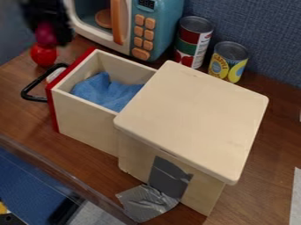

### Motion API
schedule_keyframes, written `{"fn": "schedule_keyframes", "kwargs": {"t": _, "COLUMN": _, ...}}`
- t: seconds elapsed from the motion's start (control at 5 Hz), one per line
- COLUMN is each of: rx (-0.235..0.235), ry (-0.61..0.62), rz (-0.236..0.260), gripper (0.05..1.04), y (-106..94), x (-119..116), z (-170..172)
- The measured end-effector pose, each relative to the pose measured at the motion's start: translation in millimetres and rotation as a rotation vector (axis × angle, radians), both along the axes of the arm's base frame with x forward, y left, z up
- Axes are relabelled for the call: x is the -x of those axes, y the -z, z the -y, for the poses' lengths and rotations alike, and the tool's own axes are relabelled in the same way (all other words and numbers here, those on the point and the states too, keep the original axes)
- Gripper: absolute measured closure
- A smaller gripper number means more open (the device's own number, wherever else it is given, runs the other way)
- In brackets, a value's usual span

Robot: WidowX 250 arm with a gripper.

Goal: Take the red fruit and put it in the drawer

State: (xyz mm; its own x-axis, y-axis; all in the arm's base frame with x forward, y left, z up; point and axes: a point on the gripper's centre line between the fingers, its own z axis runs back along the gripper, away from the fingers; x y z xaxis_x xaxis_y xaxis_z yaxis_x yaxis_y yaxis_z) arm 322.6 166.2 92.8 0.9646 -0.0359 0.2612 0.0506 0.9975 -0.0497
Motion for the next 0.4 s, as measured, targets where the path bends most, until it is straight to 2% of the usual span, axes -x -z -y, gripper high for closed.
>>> {"fn": "schedule_keyframes", "kwargs": {"t": 0.4, "rx": 0.003, "ry": 0.176, "rz": 0.016, "gripper": 0.216, "y": -17.9, "x": 11, "z": 66}}
